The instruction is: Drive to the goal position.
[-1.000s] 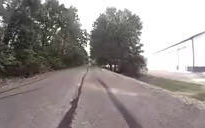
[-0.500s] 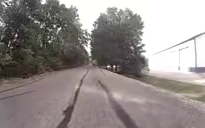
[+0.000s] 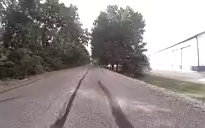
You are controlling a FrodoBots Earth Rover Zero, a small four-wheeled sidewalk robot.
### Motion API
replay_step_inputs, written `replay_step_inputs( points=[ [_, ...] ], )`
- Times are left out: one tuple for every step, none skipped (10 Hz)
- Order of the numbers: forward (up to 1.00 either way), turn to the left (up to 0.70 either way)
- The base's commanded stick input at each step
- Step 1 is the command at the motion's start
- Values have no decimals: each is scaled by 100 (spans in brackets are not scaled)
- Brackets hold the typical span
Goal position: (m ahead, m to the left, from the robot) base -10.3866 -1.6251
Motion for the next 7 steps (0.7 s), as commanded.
replay_step_inputs(
  points=[
    [70, 0],
    [70, 0],
    [70, 0],
    [70, 0],
    [70, 0],
    [70, 0],
    [70, 0]
  ],
)
